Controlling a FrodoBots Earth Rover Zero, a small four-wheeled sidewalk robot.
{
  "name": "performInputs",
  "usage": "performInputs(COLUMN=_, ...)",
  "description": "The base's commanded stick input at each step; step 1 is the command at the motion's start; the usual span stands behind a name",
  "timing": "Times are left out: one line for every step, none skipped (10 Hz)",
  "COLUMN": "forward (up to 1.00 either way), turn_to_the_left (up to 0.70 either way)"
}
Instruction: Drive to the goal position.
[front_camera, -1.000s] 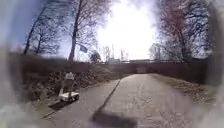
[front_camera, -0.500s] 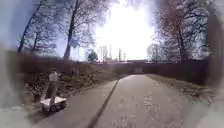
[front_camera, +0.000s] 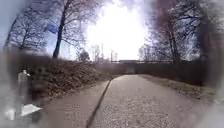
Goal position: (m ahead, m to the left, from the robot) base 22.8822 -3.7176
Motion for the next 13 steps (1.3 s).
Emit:
performInputs(forward=1.0, turn_to_the_left=-0.19)
performInputs(forward=1.0, turn_to_the_left=0.0)
performInputs(forward=1.0, turn_to_the_left=0.0)
performInputs(forward=1.0, turn_to_the_left=0.0)
performInputs(forward=1.0, turn_to_the_left=0.0)
performInputs(forward=1.0, turn_to_the_left=0.0)
performInputs(forward=1.0, turn_to_the_left=0.0)
performInputs(forward=1.0, turn_to_the_left=0.0)
performInputs(forward=1.0, turn_to_the_left=0.0)
performInputs(forward=1.0, turn_to_the_left=0.0)
performInputs(forward=1.0, turn_to_the_left=0.0)
performInputs(forward=1.0, turn_to_the_left=0.0)
performInputs(forward=1.0, turn_to_the_left=0.0)
